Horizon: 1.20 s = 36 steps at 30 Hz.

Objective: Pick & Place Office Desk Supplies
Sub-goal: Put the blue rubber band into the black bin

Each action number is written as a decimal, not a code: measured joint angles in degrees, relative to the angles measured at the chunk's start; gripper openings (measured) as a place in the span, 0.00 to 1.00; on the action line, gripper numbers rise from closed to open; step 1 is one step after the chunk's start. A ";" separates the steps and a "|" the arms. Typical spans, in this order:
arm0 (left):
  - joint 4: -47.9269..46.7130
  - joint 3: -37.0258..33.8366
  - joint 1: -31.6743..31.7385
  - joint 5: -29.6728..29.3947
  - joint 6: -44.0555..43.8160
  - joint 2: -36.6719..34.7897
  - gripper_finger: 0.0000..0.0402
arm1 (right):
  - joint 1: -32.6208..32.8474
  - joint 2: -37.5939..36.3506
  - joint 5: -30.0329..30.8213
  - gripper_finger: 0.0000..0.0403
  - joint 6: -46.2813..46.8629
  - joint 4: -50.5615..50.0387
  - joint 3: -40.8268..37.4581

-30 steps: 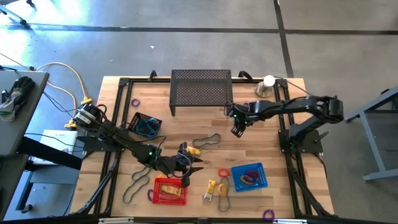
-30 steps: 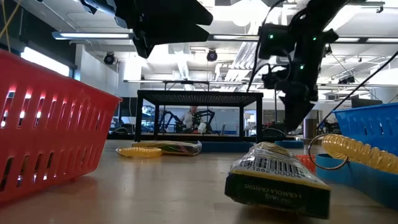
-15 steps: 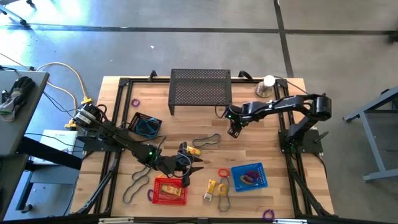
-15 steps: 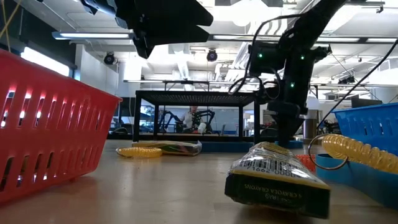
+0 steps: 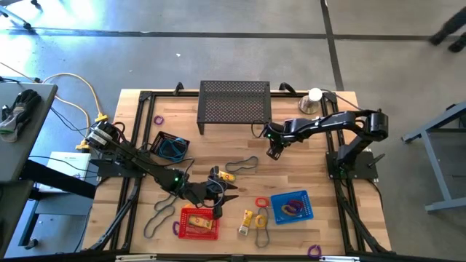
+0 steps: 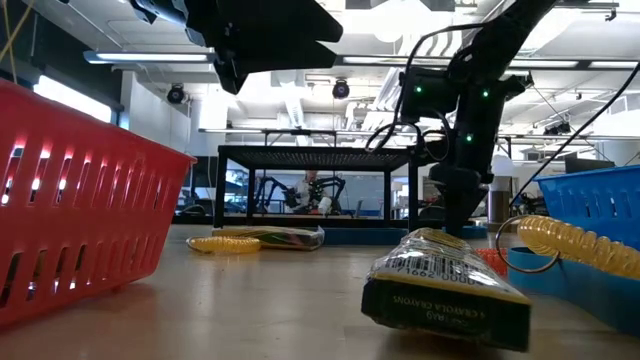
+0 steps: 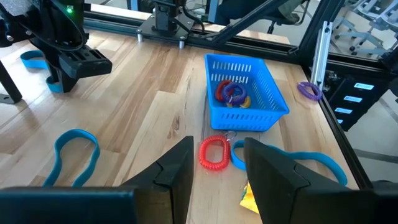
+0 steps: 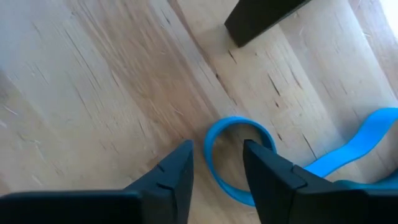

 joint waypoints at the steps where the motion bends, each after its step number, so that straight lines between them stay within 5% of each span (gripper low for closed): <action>1: -0.04 0.00 0.00 0.00 0.00 0.00 0.34 | 0.00 0.00 0.01 0.28 0.00 -0.11 0.00; 9: -0.77 0.00 0.00 0.02 -0.04 0.00 0.34 | 1.13 0.00 0.49 0.02 0.07 -0.20 0.00; 20: -0.94 0.00 -0.02 0.20 -0.11 0.00 0.34 | 6.47 -0.74 6.84 0.01 1.89 -5.64 0.00; 36: -1.15 0.00 -0.02 0.17 0.94 0.00 0.34 | 35.81 -8.48 22.16 0.00 20.31 -7.84 -0.02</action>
